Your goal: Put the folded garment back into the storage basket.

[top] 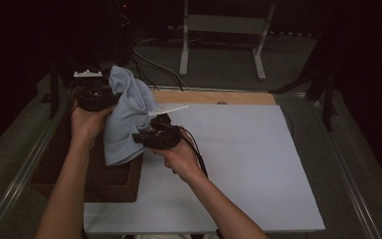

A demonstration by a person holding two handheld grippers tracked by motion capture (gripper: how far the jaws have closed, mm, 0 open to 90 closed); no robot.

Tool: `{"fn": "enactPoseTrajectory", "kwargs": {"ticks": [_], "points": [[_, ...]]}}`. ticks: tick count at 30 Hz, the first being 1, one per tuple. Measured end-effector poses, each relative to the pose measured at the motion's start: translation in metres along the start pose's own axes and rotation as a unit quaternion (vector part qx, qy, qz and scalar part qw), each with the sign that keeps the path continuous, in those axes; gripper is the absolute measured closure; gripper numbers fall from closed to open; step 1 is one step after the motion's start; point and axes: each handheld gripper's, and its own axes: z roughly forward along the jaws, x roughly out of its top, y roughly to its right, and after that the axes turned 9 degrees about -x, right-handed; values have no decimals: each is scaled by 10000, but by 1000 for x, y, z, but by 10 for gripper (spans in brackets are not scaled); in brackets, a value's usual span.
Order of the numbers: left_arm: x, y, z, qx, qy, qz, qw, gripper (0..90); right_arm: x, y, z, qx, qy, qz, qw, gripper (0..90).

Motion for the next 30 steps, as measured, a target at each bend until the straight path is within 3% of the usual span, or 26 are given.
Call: {"fn": "enactPoseTrajectory", "kwargs": {"ticks": [30], "points": [[-16,-20,-14,234,-94,-127,9996,803,-9,-20,28,-14,-187,-141,9997,790]]}}
